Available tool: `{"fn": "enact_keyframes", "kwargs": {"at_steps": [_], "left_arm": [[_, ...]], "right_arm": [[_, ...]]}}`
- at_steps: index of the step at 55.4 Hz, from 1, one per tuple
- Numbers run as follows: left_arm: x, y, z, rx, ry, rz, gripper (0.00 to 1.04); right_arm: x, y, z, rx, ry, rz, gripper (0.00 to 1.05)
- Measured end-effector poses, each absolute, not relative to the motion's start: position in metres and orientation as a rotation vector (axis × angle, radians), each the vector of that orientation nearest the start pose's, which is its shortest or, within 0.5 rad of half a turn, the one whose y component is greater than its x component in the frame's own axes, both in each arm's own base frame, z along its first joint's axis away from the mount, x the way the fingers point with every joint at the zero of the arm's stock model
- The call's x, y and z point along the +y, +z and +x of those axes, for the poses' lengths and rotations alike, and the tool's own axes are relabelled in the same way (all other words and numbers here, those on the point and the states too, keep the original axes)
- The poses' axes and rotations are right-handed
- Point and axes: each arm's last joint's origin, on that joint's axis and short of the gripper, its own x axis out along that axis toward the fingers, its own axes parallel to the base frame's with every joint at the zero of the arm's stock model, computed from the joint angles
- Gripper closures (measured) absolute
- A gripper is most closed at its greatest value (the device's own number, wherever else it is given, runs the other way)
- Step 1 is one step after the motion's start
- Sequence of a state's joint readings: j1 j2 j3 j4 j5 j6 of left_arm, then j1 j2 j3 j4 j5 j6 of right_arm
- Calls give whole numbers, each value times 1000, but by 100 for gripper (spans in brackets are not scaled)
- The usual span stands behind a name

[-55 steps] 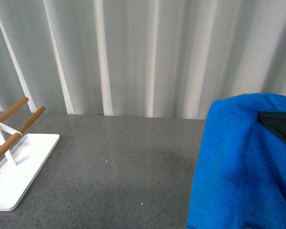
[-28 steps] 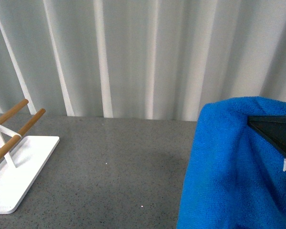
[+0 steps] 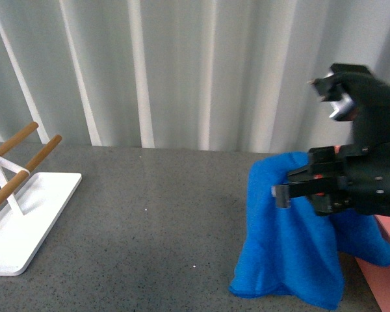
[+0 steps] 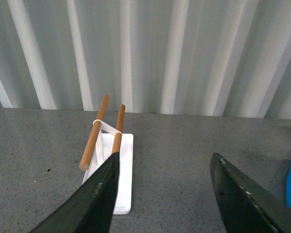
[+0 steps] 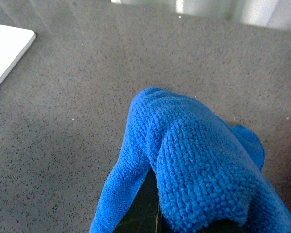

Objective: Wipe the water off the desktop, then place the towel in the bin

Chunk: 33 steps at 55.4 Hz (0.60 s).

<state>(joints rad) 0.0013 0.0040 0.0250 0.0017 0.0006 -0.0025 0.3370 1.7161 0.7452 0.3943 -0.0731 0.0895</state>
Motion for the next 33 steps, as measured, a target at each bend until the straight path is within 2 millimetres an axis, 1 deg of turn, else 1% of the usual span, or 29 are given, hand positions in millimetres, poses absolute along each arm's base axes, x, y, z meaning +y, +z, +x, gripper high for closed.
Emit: {"fn": "enact_keyframes", "kwargs": {"at_steps": [2,5,7,10,15,20,23,26,28,33], "left_arm": [[0,172,96,-23,1,-2,34],[0,172,96,-23,1,-2,19],[0,172,96,-23,1,-2,12],[0,172,96,-23,1,-2,6],[0,172,96,-23,1,-2,7],[0,172,96,-23,1,-2,7],[0,172,96,-23,1,-2,7],[0,172,96,-23,1,-2,7],[0,172,96,-23,1,-2,7],[0,172,96,-23,1,-2,7]], "right_arm": [[117,139,315,622,360,10,101],[129,132,329,672,353,31,101],[136,127,336,694,351,42,101],[144,121,345,718,340,60,101],[156,107,356,771,325,86,101],[166,78,361,843,299,98,101],[169,56,359,892,282,97,101],[169,40,356,925,263,99,101],[169,37,356,927,252,99,101],[168,35,355,919,246,110,101]]}}
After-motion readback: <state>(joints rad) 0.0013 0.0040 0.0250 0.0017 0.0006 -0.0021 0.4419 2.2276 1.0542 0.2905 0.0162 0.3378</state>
